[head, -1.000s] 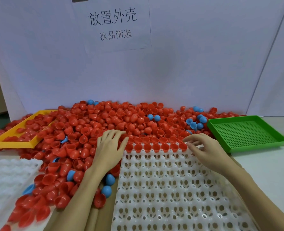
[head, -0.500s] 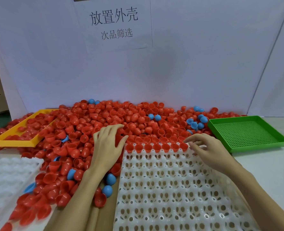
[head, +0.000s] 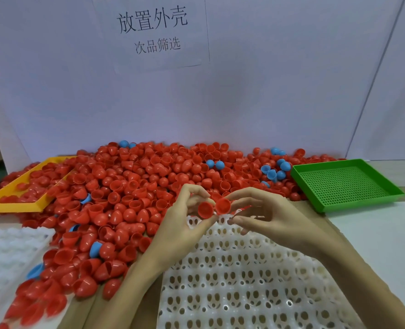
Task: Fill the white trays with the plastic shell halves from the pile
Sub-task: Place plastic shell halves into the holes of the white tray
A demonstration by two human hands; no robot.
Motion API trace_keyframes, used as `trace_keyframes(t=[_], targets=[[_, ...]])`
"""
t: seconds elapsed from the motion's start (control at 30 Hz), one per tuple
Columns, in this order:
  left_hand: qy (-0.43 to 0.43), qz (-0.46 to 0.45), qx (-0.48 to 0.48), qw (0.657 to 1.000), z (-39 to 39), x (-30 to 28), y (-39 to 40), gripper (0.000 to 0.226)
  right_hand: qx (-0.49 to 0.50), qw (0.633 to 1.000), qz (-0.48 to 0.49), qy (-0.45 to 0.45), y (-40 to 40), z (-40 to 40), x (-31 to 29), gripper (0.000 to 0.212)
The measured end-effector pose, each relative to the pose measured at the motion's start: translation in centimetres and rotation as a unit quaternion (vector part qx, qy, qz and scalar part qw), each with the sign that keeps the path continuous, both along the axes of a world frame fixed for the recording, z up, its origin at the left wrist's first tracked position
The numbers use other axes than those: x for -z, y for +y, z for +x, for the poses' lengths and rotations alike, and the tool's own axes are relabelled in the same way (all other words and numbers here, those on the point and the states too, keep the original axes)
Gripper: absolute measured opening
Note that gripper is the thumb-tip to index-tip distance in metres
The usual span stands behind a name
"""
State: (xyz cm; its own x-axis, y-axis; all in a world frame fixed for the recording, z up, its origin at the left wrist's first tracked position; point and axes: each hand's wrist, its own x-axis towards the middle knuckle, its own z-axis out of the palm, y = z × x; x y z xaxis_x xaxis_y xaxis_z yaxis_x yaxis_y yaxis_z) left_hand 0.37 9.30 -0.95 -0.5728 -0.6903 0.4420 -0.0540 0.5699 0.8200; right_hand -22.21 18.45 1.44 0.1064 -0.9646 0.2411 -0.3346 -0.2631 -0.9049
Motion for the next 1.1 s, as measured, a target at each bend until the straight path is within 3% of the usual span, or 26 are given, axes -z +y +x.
trace_keyframes(t=[0.43, 0.57, 0.67, 0.77, 0.87, 1.0, 1.1], targets=[[-0.013, -0.029, 0.002, 0.999, -0.5, 0.0, 1.2, 0.031, 0.048, 0.998, -0.021, 0.046, -0.2, -0.2, 0.8, 0.021], [0.001, -0.020, 0.010, 1.000, -0.6, 0.0, 1.2, 0.031, 0.082, 0.995, -0.023, 0.044, -0.5, -0.4, 0.9, 0.032], [0.004, -0.061, -0.007, 0.998, -1.0, 0.4, 1.6, 0.034, 0.079, 0.996, -0.022, 0.028, -0.4, -0.1, 1.0, 0.029], [0.002, -0.109, -0.002, 0.994, -1.6, 1.0, 2.1, 0.036, 0.064, 0.993, -0.037, 0.088, -0.2, 0.1, 1.1, 0.014], [0.000, -0.152, 0.012, 0.988, -1.9, 1.5, 2.2, 0.036, 0.054, 0.993, -0.011, 0.099, -0.2, 0.1, 1.3, 0.012], [-0.033, -0.146, 0.041, 0.988, -2.0, 1.7, 2.1, 0.043, 0.049, 0.996, -0.003, 0.077, -0.2, -0.5, 1.0, 0.011], [-0.097, -0.140, 0.044, 0.984, -1.8, 1.9, 2.2, 0.050, 0.101, 0.990, -0.012, 0.093, -0.3, -2.0, 0.7, 0.010]])
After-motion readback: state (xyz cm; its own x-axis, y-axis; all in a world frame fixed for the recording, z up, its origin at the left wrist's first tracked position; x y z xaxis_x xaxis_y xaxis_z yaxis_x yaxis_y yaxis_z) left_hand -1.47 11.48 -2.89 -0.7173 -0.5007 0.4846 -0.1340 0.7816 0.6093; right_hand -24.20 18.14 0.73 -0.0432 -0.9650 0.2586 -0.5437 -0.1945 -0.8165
